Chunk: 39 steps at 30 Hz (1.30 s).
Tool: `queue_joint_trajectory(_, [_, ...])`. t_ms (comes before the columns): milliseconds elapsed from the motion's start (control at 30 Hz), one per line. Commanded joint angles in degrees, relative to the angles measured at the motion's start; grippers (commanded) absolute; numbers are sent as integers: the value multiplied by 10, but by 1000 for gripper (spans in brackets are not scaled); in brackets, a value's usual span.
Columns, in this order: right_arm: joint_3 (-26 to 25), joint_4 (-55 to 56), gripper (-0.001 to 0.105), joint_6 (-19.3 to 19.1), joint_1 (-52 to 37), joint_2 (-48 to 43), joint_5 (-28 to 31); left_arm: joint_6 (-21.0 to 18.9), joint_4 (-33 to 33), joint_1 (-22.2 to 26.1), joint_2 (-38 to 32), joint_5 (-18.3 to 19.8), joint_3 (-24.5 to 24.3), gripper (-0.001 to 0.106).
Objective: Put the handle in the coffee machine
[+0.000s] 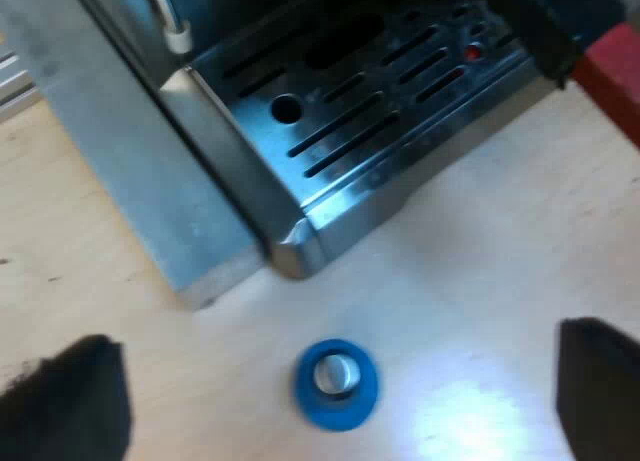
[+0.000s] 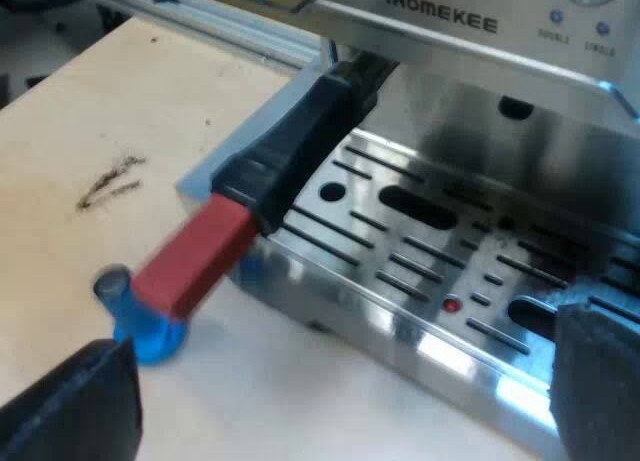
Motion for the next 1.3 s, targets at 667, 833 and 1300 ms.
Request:
queue_joint_trajectory(667, [-152, 275, 84, -27, -434, -39, -118, -115, -104, 8, -3, -57, -153, 91])
queue_joint_trajectory(833, [-152, 320, 84, -68, -524, -61, -121, -137, -81, 58, -8, -20, -155, 91])
queue_joint_trajectory(1300, [-152, 382, 84, -142, -611, -205, -174, -125, -33, 120, -123, 34, -155, 91])
